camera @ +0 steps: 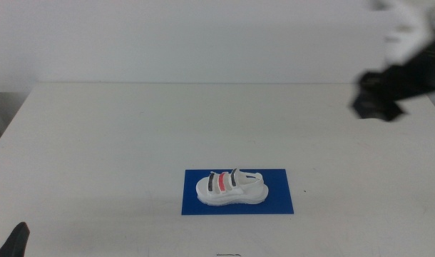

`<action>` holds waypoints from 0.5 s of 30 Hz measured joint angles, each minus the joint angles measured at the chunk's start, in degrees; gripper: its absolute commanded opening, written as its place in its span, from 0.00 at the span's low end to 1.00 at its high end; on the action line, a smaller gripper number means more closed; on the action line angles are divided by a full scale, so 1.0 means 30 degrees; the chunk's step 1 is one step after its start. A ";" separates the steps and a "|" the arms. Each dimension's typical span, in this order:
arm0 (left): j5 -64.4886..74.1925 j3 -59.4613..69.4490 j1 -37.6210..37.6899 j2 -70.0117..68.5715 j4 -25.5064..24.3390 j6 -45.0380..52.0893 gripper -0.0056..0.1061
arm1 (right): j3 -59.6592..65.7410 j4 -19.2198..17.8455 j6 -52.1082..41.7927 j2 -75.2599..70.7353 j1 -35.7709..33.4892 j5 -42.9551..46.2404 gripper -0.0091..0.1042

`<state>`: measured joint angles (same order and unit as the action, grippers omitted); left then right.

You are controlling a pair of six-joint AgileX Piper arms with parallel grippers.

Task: Use one arm to grab the shoe from the table and place it on the mat.

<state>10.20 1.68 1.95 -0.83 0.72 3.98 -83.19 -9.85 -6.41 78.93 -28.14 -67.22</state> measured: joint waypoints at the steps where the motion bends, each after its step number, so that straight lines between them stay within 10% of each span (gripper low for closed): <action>1: 0.0000 0.0000 0.0000 0.0000 0.0000 0.0000 0.89 | 0.1235 0.0047 0.0495 -0.0936 0.0421 0.0731 0.69; 15: 0.0000 0.0000 0.0000 0.0000 0.0000 0.0000 0.89 | 1.6915 0.0358 0.3554 -1.4152 0.4767 1.6170 0.69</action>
<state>10.20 1.68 1.95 -0.83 0.72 3.98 -32.44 -8.78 4.25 36.47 -13.84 -18.71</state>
